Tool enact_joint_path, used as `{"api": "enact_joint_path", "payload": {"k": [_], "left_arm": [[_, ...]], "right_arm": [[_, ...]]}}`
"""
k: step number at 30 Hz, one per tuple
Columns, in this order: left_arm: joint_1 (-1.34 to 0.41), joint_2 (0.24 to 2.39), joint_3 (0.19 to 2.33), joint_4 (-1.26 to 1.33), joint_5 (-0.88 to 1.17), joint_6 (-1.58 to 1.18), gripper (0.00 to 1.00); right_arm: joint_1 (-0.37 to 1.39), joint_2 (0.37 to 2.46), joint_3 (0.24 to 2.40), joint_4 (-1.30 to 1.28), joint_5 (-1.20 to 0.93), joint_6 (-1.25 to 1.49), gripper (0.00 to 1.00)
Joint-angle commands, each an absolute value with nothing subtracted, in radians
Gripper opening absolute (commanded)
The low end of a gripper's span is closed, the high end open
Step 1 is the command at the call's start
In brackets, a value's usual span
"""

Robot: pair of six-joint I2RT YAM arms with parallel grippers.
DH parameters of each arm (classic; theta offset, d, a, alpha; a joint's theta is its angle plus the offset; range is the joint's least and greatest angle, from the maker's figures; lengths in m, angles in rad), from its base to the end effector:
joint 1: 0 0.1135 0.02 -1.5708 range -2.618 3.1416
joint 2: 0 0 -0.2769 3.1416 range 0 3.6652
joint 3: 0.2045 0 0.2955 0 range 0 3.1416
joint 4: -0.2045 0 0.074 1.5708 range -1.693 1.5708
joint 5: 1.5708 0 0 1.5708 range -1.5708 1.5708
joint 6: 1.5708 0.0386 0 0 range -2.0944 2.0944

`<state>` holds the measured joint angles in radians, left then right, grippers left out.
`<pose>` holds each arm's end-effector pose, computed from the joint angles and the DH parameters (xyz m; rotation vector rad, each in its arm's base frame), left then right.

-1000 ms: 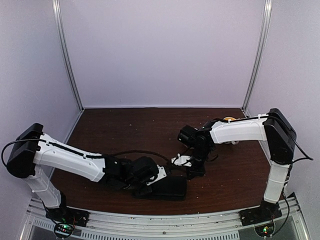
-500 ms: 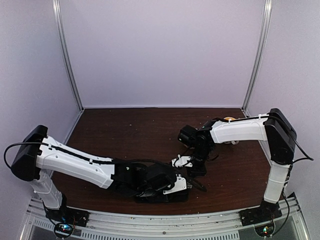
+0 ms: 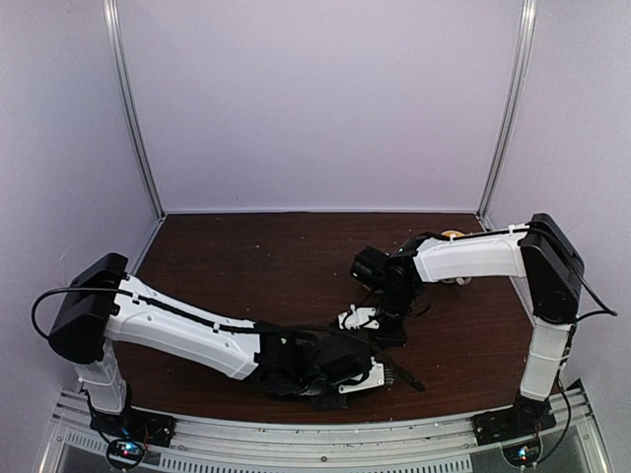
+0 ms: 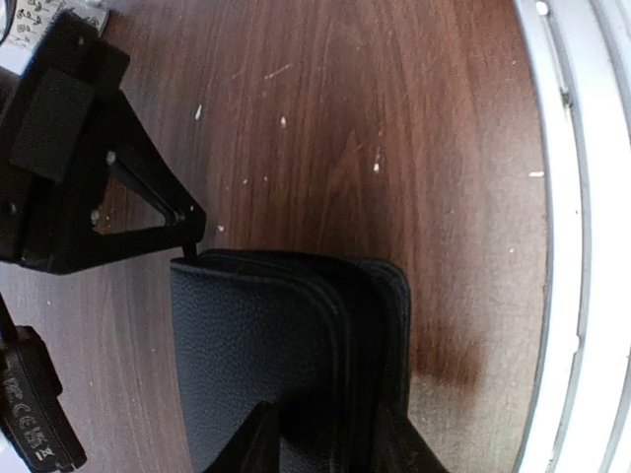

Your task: Sort the hair-cutting tools

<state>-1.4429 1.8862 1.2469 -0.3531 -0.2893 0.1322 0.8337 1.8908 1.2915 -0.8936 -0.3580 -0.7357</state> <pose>0.0663 -0.4296 0.1593 1.7004 1.8464 -0.1651 0.2511 0.2967 0.1529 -2.1577 2.1305 0.5538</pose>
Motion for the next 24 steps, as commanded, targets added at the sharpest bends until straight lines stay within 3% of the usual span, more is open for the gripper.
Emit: {"api": "enact_joint_path", "payload": {"k": [1,11,24], "left_arm": [[-1.443,1.935,1.297,-0.398,-0.372,0.098,0.30],[-1.384,1.961,1.309,-0.405,-0.422,0.017,0.00],[-1.354,2.046,1.343,-0.466,-0.336,0.047,0.00]], "right_arm": [[0.836,1.902,1.331,-0.896,-0.371,-0.743,0.01],[0.848,1.877,1.292,-0.940,-0.368,-0.764,0.01],[0.861,1.742,1.159,-1.030,-0.448,-0.802,0.00]]}}
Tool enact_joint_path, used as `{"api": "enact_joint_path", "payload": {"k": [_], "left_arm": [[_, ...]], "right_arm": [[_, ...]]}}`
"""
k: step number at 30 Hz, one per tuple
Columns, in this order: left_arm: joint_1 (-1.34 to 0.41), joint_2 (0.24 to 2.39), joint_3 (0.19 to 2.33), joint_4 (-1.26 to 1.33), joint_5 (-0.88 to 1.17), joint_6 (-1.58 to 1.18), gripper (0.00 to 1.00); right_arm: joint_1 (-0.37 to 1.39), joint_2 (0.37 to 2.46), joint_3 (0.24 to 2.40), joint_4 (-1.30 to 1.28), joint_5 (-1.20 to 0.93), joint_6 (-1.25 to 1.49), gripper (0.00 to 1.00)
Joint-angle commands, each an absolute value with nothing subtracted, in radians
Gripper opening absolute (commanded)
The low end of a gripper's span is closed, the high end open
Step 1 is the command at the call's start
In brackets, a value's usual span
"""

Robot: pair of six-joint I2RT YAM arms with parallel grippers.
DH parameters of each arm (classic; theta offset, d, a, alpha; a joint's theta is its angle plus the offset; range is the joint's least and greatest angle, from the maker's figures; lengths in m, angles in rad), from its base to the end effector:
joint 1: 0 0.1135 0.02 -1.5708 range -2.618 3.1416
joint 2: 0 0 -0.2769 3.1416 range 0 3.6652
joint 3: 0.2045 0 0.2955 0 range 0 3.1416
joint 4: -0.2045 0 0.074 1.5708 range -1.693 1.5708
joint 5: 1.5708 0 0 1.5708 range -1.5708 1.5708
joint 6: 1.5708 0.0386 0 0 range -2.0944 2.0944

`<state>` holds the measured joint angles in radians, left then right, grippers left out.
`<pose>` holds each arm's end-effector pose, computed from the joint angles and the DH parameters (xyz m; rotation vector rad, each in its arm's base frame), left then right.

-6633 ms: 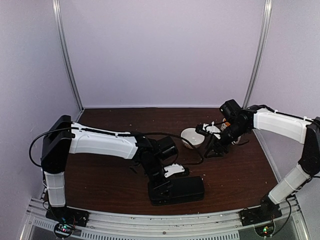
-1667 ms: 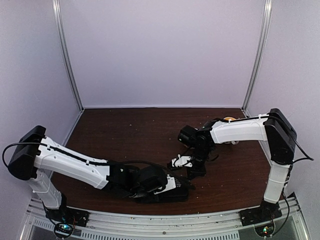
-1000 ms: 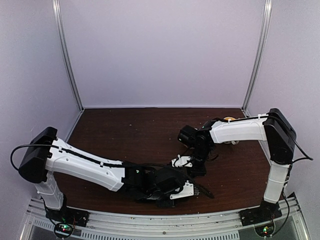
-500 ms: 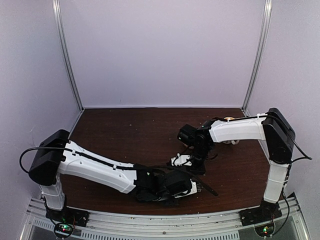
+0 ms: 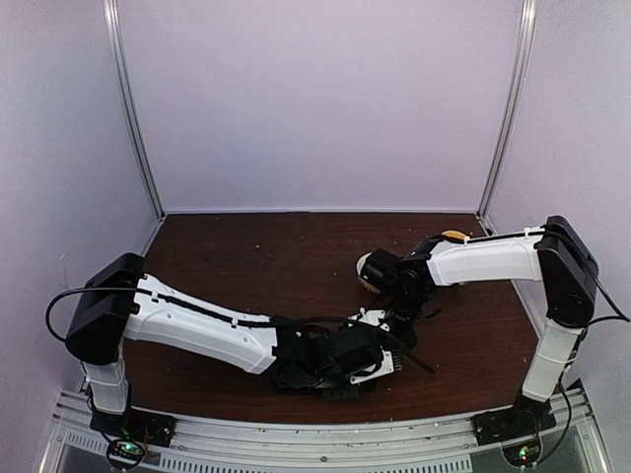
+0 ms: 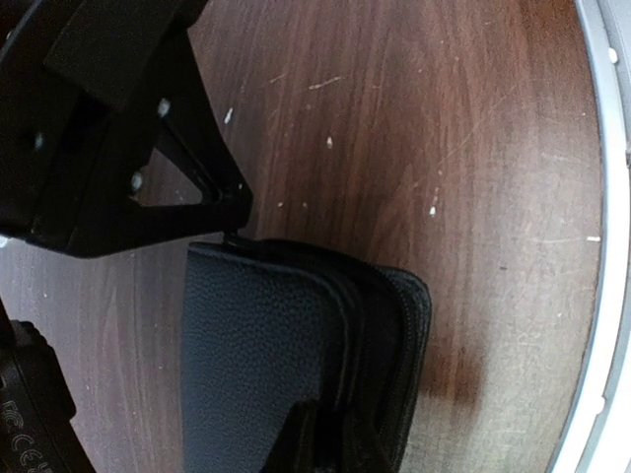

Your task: Sort the hair-cutting tools

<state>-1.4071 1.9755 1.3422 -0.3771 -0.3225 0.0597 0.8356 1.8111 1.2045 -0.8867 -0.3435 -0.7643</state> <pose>0.0865 -0.4485 0.1515 1.5903 1.9402 -0.1313 0.2361 0.2805 0.1568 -2.1887 2.0975 0.5297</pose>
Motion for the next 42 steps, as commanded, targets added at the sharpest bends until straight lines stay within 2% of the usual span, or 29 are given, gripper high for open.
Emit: {"api": "enact_joint_path", "payload": {"k": [1,7,15,25,31,35,39,42], "left_arm": [[-1.355,2.048,1.341,-0.465,-0.340,0.044,0.00],[-1.323,2.072,1.367,-0.485,-0.381,-0.003,0.00],[-1.305,2.090,1.377,-0.502,-0.399,-0.029,0.00],[-1.306,2.009,1.261,-0.484,-0.431,-0.029,0.00],[-1.311,2.021,1.261,-0.479,-0.429,-0.026,0.00],[-1.320,1.998,1.233,-0.477,-0.440,0.002,0.00],[-1.318,1.943,1.172,-0.466,-0.462,-0.004,0.00],[-1.315,1.865,1.114,-0.380,-0.380,-0.010,0.00]], "right_arm": [[0.865,1.732,1.147,-1.025,-0.450,-0.803,0.00],[0.920,1.703,1.087,-1.002,-0.504,-0.768,0.00],[0.972,1.707,1.082,-1.038,-0.710,-0.715,0.01],[0.978,1.605,0.966,-1.050,-0.559,-0.742,0.00],[0.972,1.571,0.940,-1.003,-0.573,-0.710,0.01],[0.910,1.552,0.946,-0.948,-0.545,-0.676,0.17],[0.863,1.541,0.953,-0.845,-0.487,-0.595,0.45],[0.864,1.600,0.991,-0.807,-0.492,-0.558,0.51]]}}
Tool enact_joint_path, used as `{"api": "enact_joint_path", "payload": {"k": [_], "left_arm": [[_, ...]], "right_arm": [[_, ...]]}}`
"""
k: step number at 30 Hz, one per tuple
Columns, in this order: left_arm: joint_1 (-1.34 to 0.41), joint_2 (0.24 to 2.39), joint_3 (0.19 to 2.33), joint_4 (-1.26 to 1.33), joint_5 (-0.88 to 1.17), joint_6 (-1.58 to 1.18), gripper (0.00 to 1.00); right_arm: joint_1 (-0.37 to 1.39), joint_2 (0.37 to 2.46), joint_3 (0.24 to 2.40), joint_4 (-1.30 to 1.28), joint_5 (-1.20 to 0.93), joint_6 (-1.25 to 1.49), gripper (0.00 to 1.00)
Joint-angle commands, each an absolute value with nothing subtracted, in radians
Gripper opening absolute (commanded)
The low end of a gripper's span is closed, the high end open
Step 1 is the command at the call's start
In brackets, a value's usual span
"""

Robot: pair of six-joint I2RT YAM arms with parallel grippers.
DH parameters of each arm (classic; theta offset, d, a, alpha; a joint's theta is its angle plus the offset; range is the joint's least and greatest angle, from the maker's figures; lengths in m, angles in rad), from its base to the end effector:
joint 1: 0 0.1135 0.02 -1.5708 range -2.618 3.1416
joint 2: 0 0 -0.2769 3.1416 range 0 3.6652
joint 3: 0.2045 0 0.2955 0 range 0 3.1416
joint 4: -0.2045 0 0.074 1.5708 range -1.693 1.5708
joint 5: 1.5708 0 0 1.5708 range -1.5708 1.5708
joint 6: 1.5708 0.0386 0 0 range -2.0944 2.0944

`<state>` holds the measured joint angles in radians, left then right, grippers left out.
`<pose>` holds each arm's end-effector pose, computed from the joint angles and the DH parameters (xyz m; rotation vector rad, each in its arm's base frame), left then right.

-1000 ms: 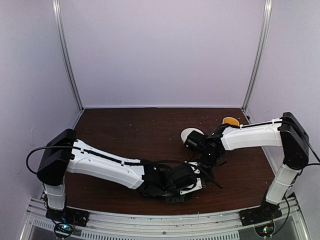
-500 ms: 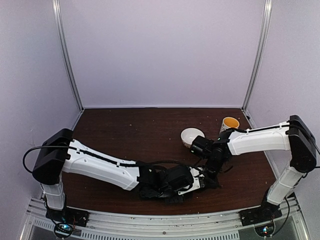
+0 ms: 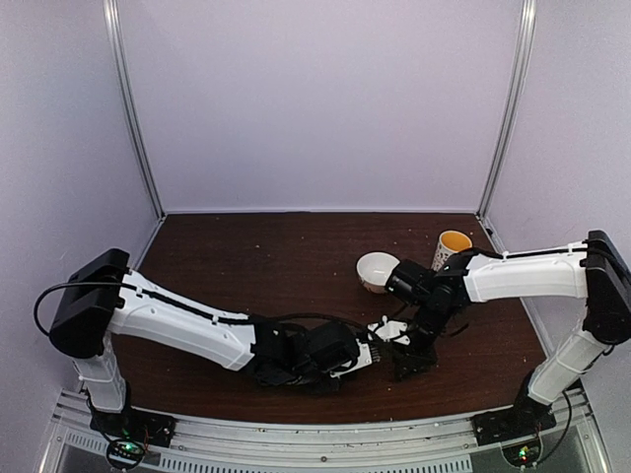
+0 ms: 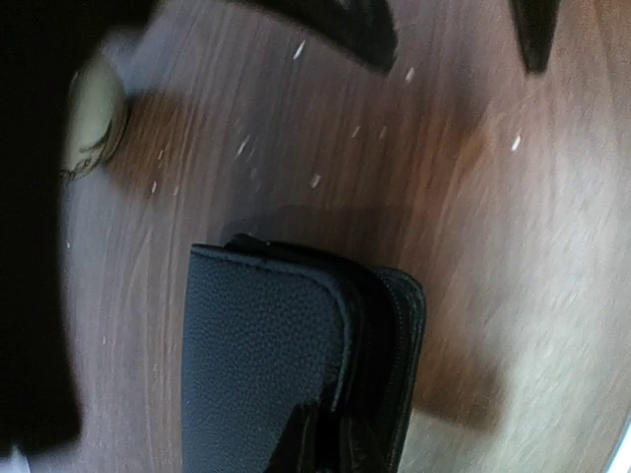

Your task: Sort the hair-cutting tools

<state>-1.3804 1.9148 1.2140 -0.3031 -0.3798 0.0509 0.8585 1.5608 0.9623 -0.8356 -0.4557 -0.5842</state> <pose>0.0958 -0.4217 0.1408 1.5153 1.9535 -0.0701 0.1864 0.2419 0.1693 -2.0081 2.2116 0.7140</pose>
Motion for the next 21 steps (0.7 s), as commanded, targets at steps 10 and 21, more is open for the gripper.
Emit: {"api": "enact_joint_path", "payload": {"k": [10,21], "left_arm": [[-1.315,1.668,0.940,-0.195,-0.223,0.049,0.00],[-1.260,1.524,0.941,-0.275,-0.037,0.092,0.00]], "right_arm": [[0.838,1.631,1.023,-0.762,-0.570,-0.531,0.33],[0.828,1.631,1.032,-0.726,-0.616,-0.486,0.48]]}}
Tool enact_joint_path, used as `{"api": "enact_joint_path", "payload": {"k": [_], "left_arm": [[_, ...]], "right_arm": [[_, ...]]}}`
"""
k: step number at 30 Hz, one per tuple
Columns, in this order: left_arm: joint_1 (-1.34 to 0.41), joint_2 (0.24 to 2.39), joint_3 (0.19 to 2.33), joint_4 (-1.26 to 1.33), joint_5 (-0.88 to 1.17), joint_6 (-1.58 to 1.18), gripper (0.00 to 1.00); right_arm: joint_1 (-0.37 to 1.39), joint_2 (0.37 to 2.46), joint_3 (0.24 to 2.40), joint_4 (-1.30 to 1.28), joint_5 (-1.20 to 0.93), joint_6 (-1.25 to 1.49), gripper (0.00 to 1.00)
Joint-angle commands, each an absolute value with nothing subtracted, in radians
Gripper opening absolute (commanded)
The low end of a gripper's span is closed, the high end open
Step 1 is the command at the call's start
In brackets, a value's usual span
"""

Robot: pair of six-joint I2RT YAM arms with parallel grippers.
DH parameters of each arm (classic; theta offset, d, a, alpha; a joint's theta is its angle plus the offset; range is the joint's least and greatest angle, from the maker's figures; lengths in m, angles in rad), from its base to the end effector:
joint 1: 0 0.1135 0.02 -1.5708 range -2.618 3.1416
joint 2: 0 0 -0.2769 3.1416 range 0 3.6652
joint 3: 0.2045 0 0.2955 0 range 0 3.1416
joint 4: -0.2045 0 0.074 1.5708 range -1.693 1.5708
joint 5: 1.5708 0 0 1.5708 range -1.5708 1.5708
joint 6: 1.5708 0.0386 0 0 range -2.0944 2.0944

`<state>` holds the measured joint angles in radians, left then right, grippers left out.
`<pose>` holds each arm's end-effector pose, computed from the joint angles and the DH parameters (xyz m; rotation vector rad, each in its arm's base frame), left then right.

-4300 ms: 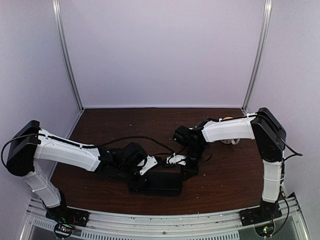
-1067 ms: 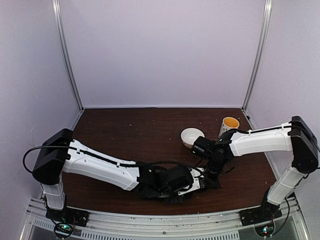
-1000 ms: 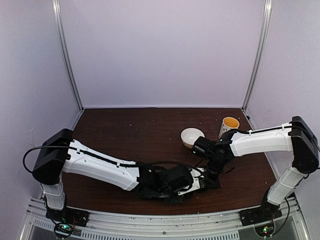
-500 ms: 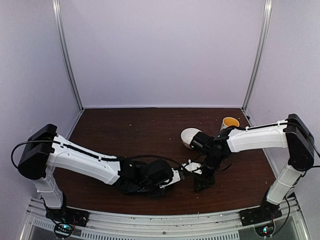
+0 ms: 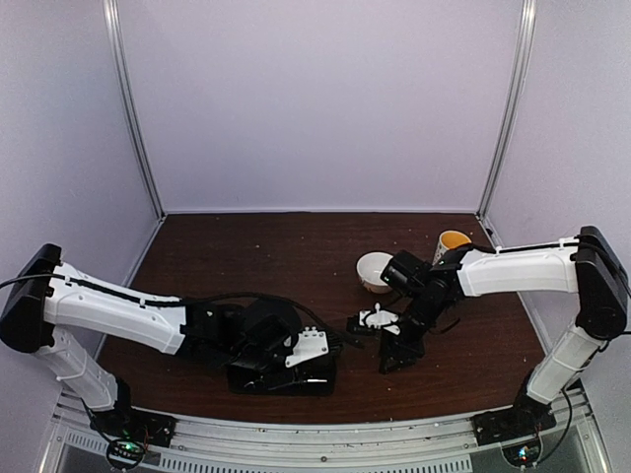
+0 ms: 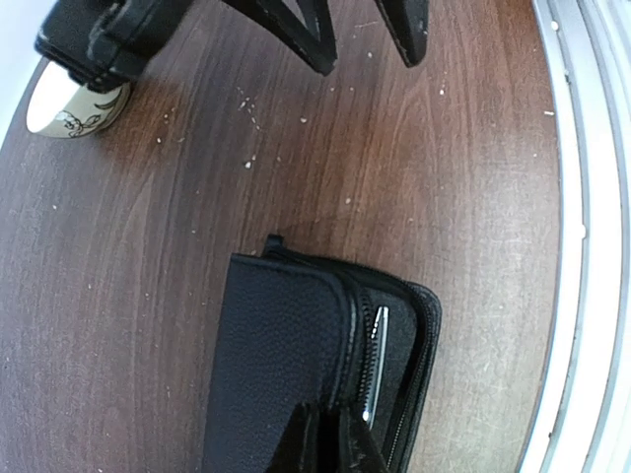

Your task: Sort the hair-cutting tools

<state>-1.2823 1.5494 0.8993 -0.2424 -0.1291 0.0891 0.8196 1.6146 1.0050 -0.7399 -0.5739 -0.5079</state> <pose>0.1047 -0.3352 0.1756 1.5310 1.9609 -0.3600 0.2079 0.2533 0.1699 -1.8511 2.2133 0.8904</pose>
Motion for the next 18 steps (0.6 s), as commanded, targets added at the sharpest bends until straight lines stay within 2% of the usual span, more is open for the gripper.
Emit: {"api": "enact_joint_path", "payload": {"k": [1,5,14,18], "left_arm": [[-1.259,1.523,0.943,-0.283,-0.039,0.091,0.00],[-1.253,1.532,0.941,-0.293,-0.044,0.094,0.00],[-1.257,1.484,0.886,-0.243,-0.044,0.095,0.00],[-1.259,1.428,0.837,-0.199,-0.035,0.106,0.00]], "right_arm": [[0.833,1.632,1.042,-0.723,-0.610,-0.488,0.48],[0.859,1.657,1.088,-0.679,-0.579,-0.484,0.49],[0.867,1.931,1.294,-0.659,-0.619,-0.439,0.45],[0.876,1.986,1.318,-0.649,-0.624,-0.437,0.45]]}}
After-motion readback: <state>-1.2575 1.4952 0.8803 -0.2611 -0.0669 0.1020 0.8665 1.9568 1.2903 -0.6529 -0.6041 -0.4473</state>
